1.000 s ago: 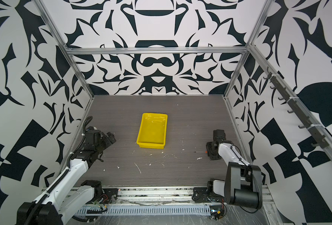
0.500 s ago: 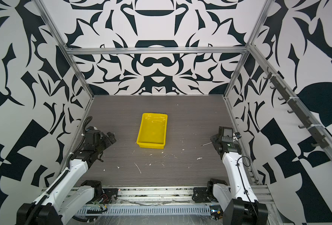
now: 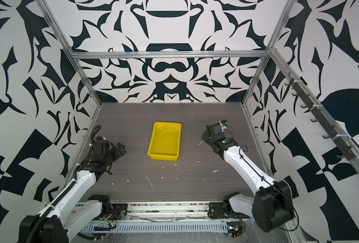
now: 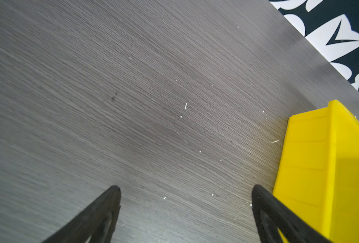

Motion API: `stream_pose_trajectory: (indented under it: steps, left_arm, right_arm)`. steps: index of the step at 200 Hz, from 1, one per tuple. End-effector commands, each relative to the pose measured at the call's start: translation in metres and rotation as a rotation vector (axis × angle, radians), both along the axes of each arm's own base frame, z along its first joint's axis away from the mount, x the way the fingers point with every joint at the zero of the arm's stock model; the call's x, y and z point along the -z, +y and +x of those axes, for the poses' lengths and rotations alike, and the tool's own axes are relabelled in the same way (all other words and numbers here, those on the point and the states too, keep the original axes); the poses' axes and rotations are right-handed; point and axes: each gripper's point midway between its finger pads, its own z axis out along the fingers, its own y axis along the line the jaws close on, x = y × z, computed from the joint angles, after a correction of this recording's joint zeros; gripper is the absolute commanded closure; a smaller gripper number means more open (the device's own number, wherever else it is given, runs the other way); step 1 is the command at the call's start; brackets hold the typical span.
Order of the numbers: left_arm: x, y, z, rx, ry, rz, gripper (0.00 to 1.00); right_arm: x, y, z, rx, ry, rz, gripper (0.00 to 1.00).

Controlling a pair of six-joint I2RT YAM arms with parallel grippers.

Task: Put the screwdriver in the bin
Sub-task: 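Lift the screwdriver and carry it over the yellow bin with the right gripper, then lower the screwdriver into the yellow bin and open the right gripper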

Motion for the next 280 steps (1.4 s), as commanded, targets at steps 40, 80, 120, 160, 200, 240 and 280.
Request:
stream_pose_trajectory:
  steps: [40,80,120,160,200,240,280]
  left_arm:
    - [-0.007,-0.008,0.008,0.042,-0.008,-0.018,0.00]
    - [-0.010,-0.007,0.009,0.038,-0.029,-0.016,0.00]
    - [-0.006,-0.007,0.009,0.038,0.005,-0.012,0.00]
    - [-0.006,-0.006,0.010,0.036,0.002,-0.010,0.00]
    - [-0.006,-0.005,0.009,0.030,0.005,-0.007,0.00]
    - [-0.005,-0.006,0.010,0.034,0.005,-0.008,0.00]
    - [-0.005,-0.004,0.008,0.025,0.016,-0.003,0.00]
  right_arm:
    - [-0.035,0.110,0.039,-0.209,-0.123,-0.092,1.00]
    - [-0.002,0.182,0.045,-0.404,0.012,-0.249,1.00]
    - [0.032,0.203,0.051,-0.483,0.158,-0.314,1.00]
    - [0.040,0.204,0.053,-0.462,0.161,-0.302,1.00]
    - [0.060,0.203,0.048,-0.476,0.227,-0.321,1.00]
    - [0.071,0.208,0.048,-0.474,0.258,-0.301,1.00]
    - [0.075,0.208,0.047,-0.499,0.287,-0.336,1.00]
